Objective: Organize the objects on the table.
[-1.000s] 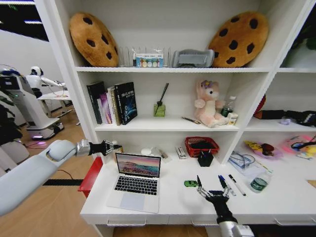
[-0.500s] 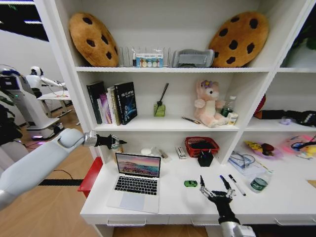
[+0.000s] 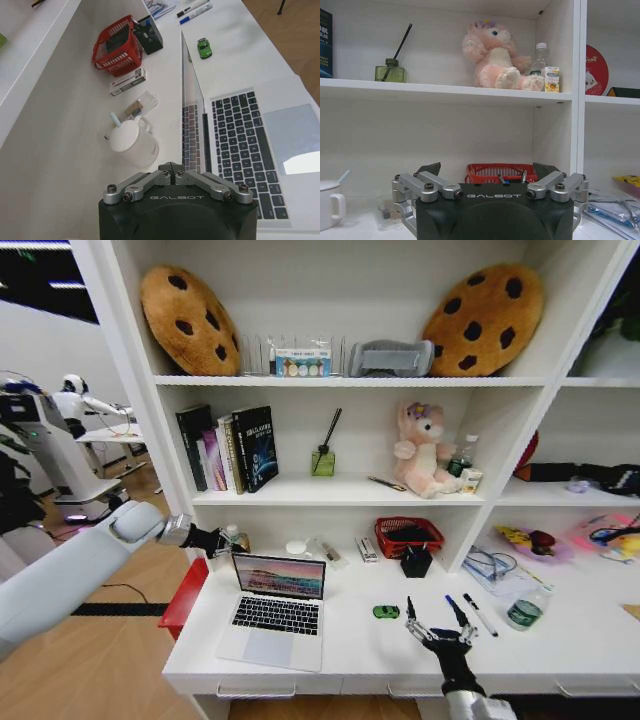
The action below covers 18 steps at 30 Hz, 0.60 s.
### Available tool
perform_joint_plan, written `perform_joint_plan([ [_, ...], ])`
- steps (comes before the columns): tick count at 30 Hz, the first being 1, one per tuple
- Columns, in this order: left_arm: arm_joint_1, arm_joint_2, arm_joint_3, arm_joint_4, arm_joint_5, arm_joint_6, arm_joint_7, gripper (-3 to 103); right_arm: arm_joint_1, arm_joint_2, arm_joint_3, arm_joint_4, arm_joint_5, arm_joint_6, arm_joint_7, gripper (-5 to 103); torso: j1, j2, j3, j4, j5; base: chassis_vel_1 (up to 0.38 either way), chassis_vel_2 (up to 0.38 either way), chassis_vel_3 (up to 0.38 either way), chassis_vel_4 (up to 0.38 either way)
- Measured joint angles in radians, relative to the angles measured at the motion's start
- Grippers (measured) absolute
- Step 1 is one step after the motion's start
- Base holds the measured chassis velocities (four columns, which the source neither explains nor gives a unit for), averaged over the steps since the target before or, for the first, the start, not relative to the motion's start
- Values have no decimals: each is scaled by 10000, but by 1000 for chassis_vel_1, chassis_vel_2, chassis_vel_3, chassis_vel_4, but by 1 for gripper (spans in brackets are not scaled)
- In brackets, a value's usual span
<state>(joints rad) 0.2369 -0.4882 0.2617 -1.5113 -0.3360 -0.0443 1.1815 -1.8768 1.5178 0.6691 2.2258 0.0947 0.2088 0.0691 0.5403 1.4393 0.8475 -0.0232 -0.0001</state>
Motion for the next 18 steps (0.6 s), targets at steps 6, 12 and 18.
perform_joint_plan([
  [6,1841,803,-1560,-1082,-311,234,45,0,27,-48,-118,-12,-48,1,0,100,0,0,-1,1,2,0,0,0,0],
  [12,4066,1422,-2888,-2342,-541,632,-126,0,38,-29,-197,-12,-109,1,0,100,-1,0,0,4,-1,0,0,0,0],
  [18,6705,1810,-4121,-3405,-429,776,-711,0,8,-9,-210,-17,-123,18,2,100,-2,0,-1,0,1,0,0,0,0],
])
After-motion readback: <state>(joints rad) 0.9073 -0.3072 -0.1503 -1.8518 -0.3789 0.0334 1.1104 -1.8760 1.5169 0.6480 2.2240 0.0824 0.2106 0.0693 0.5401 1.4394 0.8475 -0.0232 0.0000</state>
